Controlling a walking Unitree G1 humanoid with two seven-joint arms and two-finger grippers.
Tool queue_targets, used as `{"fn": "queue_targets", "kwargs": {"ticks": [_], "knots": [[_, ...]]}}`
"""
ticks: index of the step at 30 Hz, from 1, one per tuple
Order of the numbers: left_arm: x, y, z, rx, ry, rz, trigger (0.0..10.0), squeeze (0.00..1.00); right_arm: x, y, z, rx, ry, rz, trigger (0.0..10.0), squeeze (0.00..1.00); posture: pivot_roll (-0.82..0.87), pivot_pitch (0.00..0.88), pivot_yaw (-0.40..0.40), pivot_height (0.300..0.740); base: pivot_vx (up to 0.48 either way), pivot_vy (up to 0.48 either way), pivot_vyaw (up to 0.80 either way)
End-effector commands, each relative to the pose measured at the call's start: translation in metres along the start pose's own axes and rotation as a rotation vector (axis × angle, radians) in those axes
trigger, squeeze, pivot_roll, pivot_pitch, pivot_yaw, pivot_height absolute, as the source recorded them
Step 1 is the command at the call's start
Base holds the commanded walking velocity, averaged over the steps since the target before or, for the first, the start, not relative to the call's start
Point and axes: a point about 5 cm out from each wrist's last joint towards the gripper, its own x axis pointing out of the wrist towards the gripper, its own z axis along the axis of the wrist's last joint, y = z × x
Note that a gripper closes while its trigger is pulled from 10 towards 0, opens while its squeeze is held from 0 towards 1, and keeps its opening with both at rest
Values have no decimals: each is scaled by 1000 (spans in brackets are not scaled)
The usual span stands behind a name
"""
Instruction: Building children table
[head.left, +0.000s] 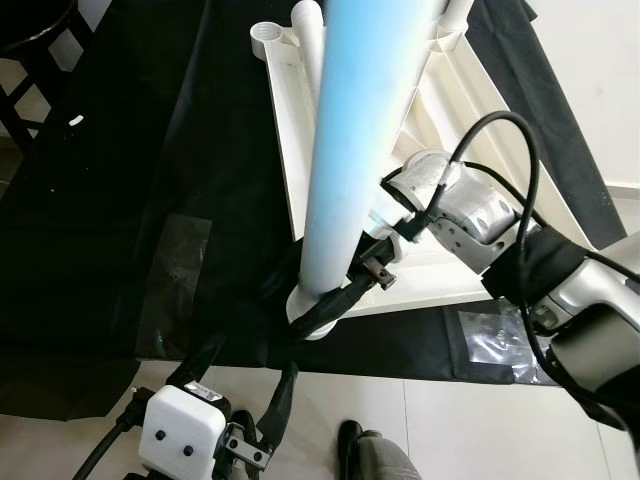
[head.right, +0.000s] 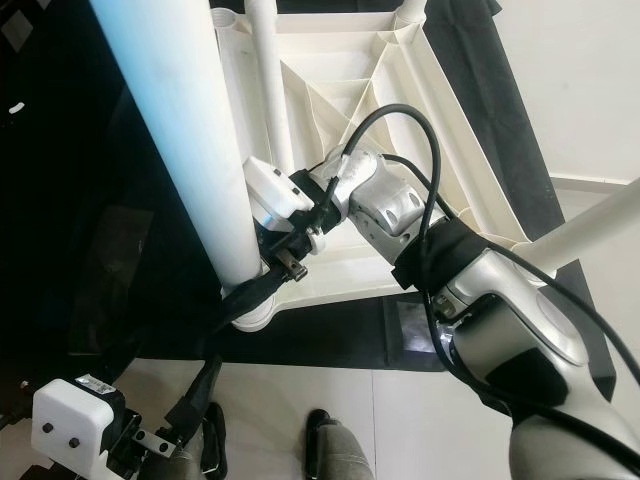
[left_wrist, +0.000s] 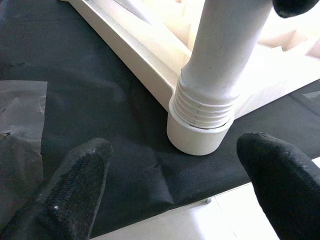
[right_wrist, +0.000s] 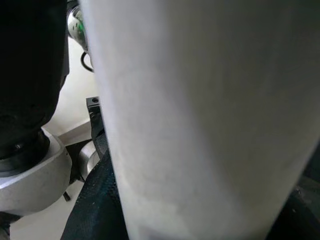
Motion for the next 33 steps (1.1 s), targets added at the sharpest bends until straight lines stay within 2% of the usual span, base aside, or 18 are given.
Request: {"fn": "queue_targets", "kwargs": {"ticks": [1, 11, 12, 14, 16, 21, 28, 33], "knots": [[-4, -2, -1, 7, 15, -10, 10000, 0, 6, 11, -23, 89, 63, 49, 10000, 0, 54, 384, -97, 740, 0, 0, 0], [-5, -3, -1, 7, 22, -10, 10000, 0, 3, 12, -31, 139, 34, 17, 10000, 0, 58, 381, -93, 740, 0, 0, 0], [-5, -3, -1, 8, 24, -9, 10000, 0, 2, 11, -31, 161, -1, 1, 10000, 0, 57, 380, -91, 740, 0, 0, 0], [-5, -3, -1, 8, 24, -9, 10000, 0, 2, 11, -31, 161, -1, 1, 10000, 0, 57, 380, -91, 740, 0, 0, 0], [-6, -3, -2, 7, 27, -11, 10000, 0, 0, 10, -32, 200, -71, -38, 10000, 0, 58, 376, -87, 740, 0, 0, 0], [-6, -3, -2, 7, 30, -13, 10000, 0, -4, 11, -34, 220, -106, -77, 10000, 0, 57, 372, -84, 740, 0, 0, 0], [-5, -2, -2, 8, 28, -12, 10000, 0, -5, 13, -36, 223, -114, -97, 10000, 0, 53, 373, -77, 740, 0, 0, 0], [-3, -2, -3, 8, 26, -16, 10000, 0, -8, 16, -38, 215, -78, -108, 10000, 0, 47, 372, -74, 740, 0, 0, 0]]}}
